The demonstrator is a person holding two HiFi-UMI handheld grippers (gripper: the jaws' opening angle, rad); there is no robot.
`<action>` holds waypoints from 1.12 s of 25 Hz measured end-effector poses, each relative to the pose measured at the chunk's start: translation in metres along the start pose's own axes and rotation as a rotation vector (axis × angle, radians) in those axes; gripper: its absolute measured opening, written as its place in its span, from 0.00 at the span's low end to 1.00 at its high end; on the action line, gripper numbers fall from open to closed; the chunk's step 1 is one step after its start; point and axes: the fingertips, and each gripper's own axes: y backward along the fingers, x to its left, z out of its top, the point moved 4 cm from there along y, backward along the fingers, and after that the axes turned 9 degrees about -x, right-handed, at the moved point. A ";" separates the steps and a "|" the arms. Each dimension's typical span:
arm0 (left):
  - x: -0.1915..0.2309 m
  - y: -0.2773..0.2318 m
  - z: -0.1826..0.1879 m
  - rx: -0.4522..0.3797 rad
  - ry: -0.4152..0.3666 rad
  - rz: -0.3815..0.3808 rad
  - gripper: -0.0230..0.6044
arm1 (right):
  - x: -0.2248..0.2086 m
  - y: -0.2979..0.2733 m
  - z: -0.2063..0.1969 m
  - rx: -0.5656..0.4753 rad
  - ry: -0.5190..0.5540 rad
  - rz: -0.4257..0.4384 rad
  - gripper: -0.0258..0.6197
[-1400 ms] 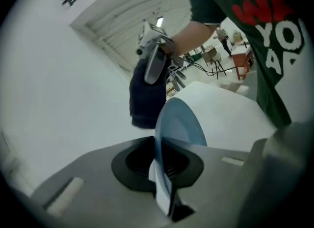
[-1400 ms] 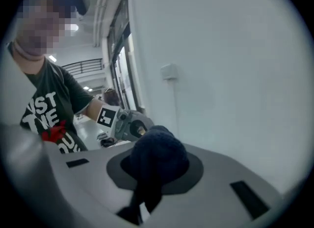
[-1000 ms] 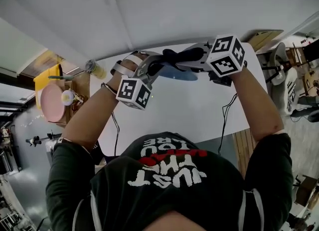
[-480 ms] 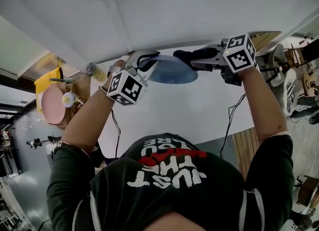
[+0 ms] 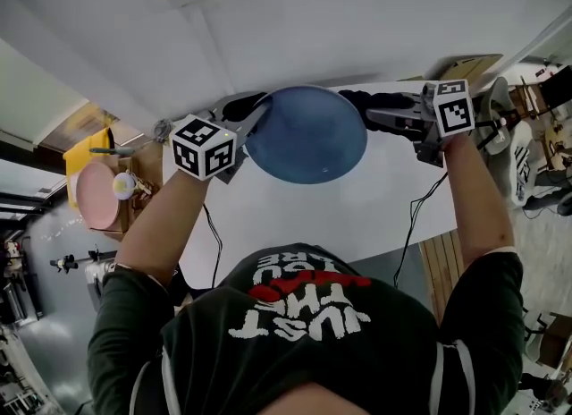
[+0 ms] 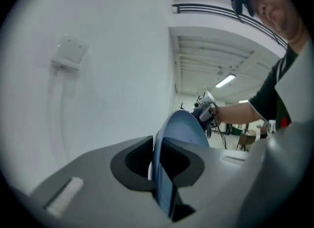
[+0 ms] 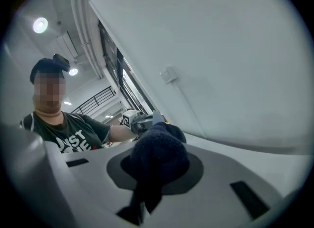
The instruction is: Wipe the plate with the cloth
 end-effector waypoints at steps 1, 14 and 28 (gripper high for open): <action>0.004 0.001 -0.002 -0.012 0.067 0.015 0.09 | 0.000 0.004 -0.001 -0.019 -0.007 -0.002 0.12; 0.041 0.011 -0.030 -0.162 0.607 0.208 0.09 | 0.026 0.017 -0.037 -0.112 -0.014 -0.015 0.12; 0.050 0.014 -0.055 -0.321 0.964 0.378 0.10 | 0.060 -0.034 -0.088 -0.250 0.023 -0.094 0.12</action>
